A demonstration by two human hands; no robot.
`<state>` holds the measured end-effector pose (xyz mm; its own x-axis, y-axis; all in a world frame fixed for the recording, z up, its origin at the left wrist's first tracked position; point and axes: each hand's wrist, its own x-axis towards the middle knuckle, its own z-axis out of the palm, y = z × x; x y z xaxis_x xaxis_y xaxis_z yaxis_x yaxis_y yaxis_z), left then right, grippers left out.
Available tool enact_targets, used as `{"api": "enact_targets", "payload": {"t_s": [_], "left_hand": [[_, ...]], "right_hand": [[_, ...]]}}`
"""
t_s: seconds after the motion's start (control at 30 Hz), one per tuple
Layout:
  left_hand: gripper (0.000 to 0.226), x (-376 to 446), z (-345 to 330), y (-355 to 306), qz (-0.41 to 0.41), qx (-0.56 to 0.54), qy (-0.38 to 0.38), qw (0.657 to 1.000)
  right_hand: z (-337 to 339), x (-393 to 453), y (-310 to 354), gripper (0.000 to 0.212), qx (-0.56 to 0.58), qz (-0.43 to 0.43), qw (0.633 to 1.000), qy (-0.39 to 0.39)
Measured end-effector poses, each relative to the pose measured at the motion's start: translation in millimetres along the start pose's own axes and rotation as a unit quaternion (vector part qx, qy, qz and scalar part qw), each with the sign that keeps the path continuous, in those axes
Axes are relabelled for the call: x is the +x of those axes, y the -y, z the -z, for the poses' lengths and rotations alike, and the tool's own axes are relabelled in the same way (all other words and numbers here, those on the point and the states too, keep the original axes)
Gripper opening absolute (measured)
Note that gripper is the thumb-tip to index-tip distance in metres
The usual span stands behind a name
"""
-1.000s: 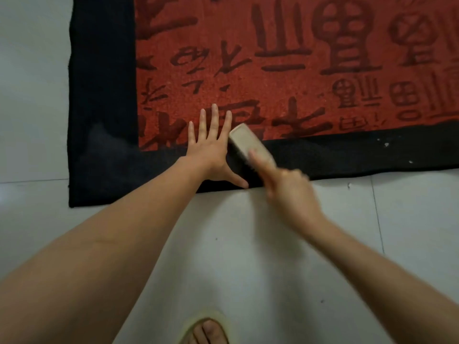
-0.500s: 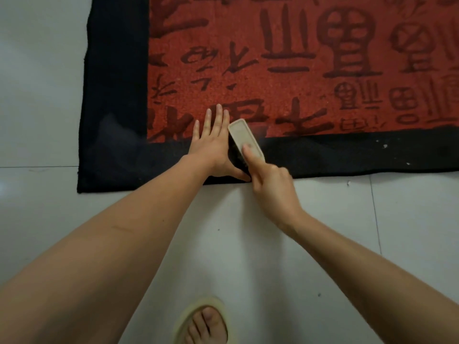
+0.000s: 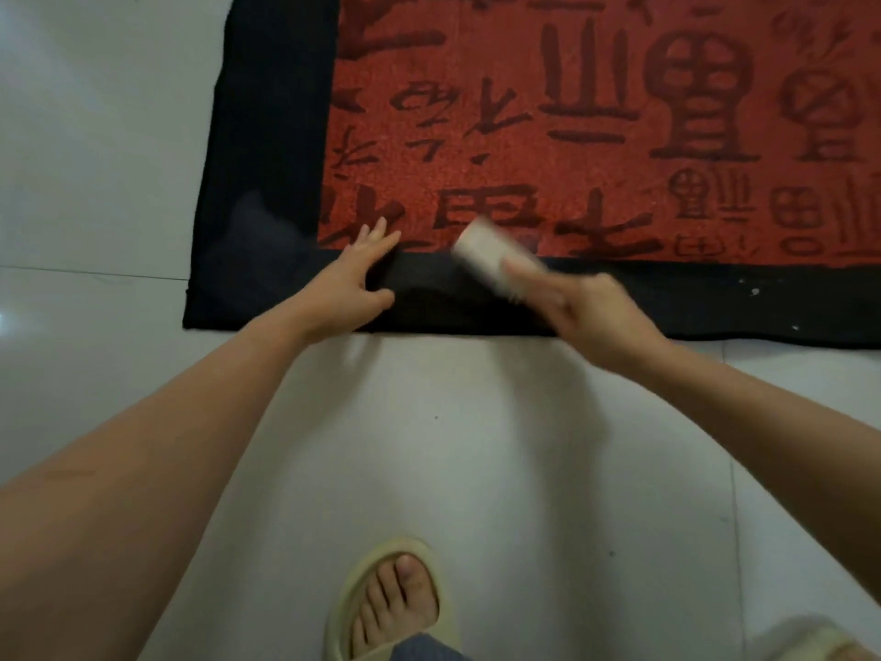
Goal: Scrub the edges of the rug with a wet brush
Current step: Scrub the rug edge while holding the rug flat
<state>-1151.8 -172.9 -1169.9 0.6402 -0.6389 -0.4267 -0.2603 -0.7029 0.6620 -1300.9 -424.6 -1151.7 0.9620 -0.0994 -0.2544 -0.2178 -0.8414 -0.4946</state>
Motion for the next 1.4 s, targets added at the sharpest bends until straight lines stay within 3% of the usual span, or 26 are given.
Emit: {"api": "enact_targets", "payload": {"t_s": [0.07, 0.2, 0.23, 0.33, 0.37, 0.5, 0.53, 0.63, 0.7, 0.8, 0.93, 1.07, 1.1, 1.2, 1.23, 1.27, 1.37, 1.4], "left_hand": [[0.066, -4, -4, 8, 0.018, 0.029, -0.07, 0.997], [0.059, -15, -14, 24, 0.04, 0.115, -0.091, 0.988], [0.059, -17, -14, 27, 0.035, 0.128, -0.087, 0.987], [0.058, -15, -14, 30, 0.021, 0.144, -0.084, 0.986], [0.058, -16, -15, 31, 0.022, 0.148, -0.083, 0.985], [0.059, -18, -17, 34, 0.021, 0.18, -0.086, 0.98], [0.059, -17, -17, 35, 0.018, 0.191, -0.09, 0.977], [0.061, -16, -24, 39, 0.014, 0.228, -0.099, 0.969], [0.062, -18, -27, 41, 0.017, 0.241, -0.099, 0.965], [0.063, -20, -28, 41, 0.025, 0.247, -0.092, 0.964], [0.063, -19, -27, 37, 0.031, 0.241, -0.086, 0.966], [0.062, -21, -25, 38, 0.031, 0.237, -0.085, 0.967], [0.062, -21, -24, 39, 0.028, 0.235, -0.086, 0.968], [0.061, -21, -22, 42, 0.013, 0.229, -0.085, 0.97], [0.061, -22, -22, 43, 0.01, 0.23, -0.086, 0.969], [0.061, -23, -21, 44, 0.011, 0.233, -0.086, 0.969], [0.059, -26, -21, 45, 0.009, 0.25, -0.092, 0.964], [0.058, -25, -20, 45, 0.025, 0.25, -0.111, 0.962]], "right_hand": [[-13, 12, 7, 0.048, -0.004, -0.053, 0.997, -0.056], [-24, -14, 44, 0.045, -0.037, 0.101, 0.984, 0.145], [-15, -7, 40, 0.044, -0.057, 0.096, 0.986, 0.124], [-16, 24, 20, 0.047, -0.007, -0.025, 0.999, -0.044], [-26, 22, 25, 0.047, -0.014, -0.026, 0.999, -0.045], [-19, -1, 47, 0.042, 0.006, 0.112, 0.985, 0.133], [-7, 10, 43, 0.041, 0.002, 0.112, 0.988, 0.107], [-14, 30, 31, 0.042, 0.024, -0.008, 0.999, -0.046], [-47, 10, 45, 0.042, 0.02, 0.003, 1.0, 0.001], [-44, -7, 55, 0.04, 0.031, 0.097, 0.991, 0.09], [-46, 17, 53, 0.043, 0.051, -0.049, 0.995, -0.072], [-66, -19, 77, 0.041, 0.096, 0.045, 0.992, 0.075], [-55, -14, 72, 0.041, 0.088, 0.049, 0.993, 0.068], [-43, 10, 50, 0.045, 0.107, -0.07, 0.988, -0.082], [-46, 8, 54, 0.046, 0.089, -0.076, 0.99, -0.076], [-56, -1, 63, 0.046, 0.068, -0.024, 0.997, -0.022], [-69, -28, 85, 0.041, 0.027, 0.156, 0.968, 0.194], [-67, -25, 87, 0.04, 0.007, 0.17, 0.966, 0.197]]}}
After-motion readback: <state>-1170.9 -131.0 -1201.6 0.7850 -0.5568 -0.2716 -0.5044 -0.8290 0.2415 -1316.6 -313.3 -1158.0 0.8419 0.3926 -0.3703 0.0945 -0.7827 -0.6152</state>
